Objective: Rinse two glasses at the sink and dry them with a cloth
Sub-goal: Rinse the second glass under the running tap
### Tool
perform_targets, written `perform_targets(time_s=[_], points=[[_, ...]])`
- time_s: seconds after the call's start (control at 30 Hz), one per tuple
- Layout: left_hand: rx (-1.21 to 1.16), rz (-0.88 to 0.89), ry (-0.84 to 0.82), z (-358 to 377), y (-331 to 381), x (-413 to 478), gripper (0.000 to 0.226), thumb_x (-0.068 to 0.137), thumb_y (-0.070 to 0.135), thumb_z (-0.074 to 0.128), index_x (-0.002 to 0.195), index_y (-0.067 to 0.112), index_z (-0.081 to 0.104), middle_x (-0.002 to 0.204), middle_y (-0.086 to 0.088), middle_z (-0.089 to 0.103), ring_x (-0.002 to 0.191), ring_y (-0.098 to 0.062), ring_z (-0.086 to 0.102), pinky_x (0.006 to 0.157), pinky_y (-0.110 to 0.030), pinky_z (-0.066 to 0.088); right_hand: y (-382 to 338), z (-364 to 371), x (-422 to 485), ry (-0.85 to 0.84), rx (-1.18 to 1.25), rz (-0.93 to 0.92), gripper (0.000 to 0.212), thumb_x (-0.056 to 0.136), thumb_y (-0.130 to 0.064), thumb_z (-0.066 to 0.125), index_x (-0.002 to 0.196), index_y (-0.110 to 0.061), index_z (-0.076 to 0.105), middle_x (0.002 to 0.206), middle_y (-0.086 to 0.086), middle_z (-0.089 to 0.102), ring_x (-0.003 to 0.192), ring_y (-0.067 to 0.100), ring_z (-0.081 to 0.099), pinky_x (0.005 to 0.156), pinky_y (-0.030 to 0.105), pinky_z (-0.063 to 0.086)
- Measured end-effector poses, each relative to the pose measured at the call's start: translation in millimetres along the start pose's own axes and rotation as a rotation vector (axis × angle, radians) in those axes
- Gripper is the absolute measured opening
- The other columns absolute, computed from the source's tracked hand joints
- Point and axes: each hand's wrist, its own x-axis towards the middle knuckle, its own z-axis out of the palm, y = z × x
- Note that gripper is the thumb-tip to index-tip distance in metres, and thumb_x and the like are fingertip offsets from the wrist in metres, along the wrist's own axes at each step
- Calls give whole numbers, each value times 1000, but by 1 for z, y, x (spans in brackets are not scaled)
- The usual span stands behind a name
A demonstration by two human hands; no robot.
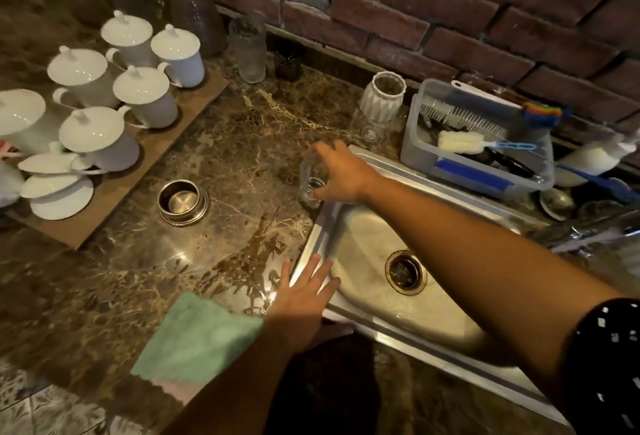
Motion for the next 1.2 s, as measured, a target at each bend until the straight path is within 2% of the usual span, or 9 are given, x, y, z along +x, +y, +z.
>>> perform_targets(time_s=[0.23, 0.37, 0.47, 0.57, 0.63, 0.7, 0.87, 1.03, 1.2], points=[[29, -38, -14, 0, 6, -6, 93, 79, 92, 29, 147, 32, 49, 166, 1, 29, 156, -23, 16, 118, -70, 9, 35, -16, -118, 58, 102, 69, 86, 72, -35, 83, 145, -29, 38, 141, 6, 40, 120, 25, 54, 95, 35, 50], [22, -151, -177, -18, 24, -5, 91, 82, 85, 38, 157, 34, 28, 171, 5, 0, 157, -20, -9, 117, -67, -7, 60, -20, -186, 88, 134, 122, 84, 72, -35, 84, 143, -30, 40, 139, 4, 41, 123, 22, 50, 98, 31, 48], [-40, -264, -277, -34, 46, -1, 84, 85, 79, 45, 154, 31, 37, 171, 2, 3, 157, -25, -4, 117, -69, -3, 77, -23, -228, 90, 158, 157, 85, 74, -33, 82, 146, -29, 37, 141, 5, 40, 124, 23, 49, 99, 32, 48], [-412, -537, -262, -52, 80, 22, 73, 88, 71, 50, 142, 22, 55, 161, -5, 37, 149, -31, 30, 121, -57, 18, 94, -25, -261, 126, 171, 191, 85, 75, -33, 81, 147, -30, 37, 141, 5, 40, 125, 23, 48, 98, 31, 46], [-881, -648, -173, -66, 114, 42, 71, 91, 64, 54, 140, 13, 56, 146, -7, 53, 127, -29, 52, 108, -42, 44, 105, -26, -278, 151, 188, 211, 85, 74, -34, 82, 147, -32, 37, 141, 4, 40, 124, 23, 49, 99, 32, 47], [-1169, -657, -109, -79, 151, 56, 60, 100, 53, 50, 141, 11, 52, 133, -3, 54, 116, -24, 52, 91, -31, 47, 117, -28, -291, 181, 193, 227, 85, 74, -35, 82, 146, -33, 37, 141, 5, 40, 124, 22, 50, 99, 30, 46], [-1842, -709, -212, -73, 207, 84, 71, 98, 63, 45, 149, 13, 39, 144, -18, 53, 126, -41, 55, 97, -56, 49, 142, -33, -312, 267, 178, 246, 85, 74, -33, 81, 148, -30, 38, 137, 4, 41, 124, 20, 49, 92, 22, 38], [-2047, -696, -345, -66, 234, 97, 62, 97, 63, 45, 129, 12, 58, 124, -23, 68, 109, -44, 68, 78, -48, 59, 162, -35, -320, 284, 225, 241, 88, 74, -32, 82, 149, -27, 36, 142, 4, 40, 127, 20, 47, 99, 25, 43], [-2163, -660, -305, -60, 245, 116, 58, 97, 55, 53, 131, 9, 61, 122, -23, 71, 116, -39, 67, 95, -48, 56, 176, -35, -315, 292, 254, 241, 100, 72, -31, 82, 154, -19, 27, 149, 6, 38, 134, 21, 44, 103, 25, 40]])
